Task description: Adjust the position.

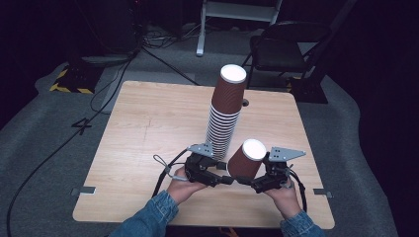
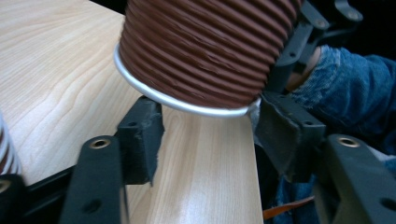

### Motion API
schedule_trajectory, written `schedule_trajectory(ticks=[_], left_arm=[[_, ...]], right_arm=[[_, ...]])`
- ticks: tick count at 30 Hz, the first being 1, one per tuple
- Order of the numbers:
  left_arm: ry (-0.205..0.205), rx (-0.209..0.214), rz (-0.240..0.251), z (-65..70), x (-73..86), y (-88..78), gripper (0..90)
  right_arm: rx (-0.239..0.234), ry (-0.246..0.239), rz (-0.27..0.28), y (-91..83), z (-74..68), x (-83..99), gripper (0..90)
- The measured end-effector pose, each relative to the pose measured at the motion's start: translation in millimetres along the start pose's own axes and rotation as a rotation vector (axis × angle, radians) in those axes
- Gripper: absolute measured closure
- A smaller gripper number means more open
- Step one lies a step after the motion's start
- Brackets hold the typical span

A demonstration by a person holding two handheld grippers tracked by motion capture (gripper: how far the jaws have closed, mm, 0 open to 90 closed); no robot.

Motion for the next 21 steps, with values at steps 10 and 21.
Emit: schedule_trajectory(ticks=[10,21], left_arm=[[-0.025,0.03,-0.001,-2.5,1.8,2.0,50.0],[-0.02,0.053,0.002,-3.1,3.1,2.6,54.3]], right_arm=[[0.001,0.013,-0.004,1.2,3.0,2.6,5.7],[-0.008,0.019,-0.006,1.8,4.1,3.4,5.8]])
Point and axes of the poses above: each handheld gripper's, and its own axes: y roughly forward along the jaws, x roughly out of its underside, z roughly to its right, the point moved 2 cm from there along y, roughly forward along the jaws, and after that the axes turned 2 degrees about -z, right-handed, at the moved point
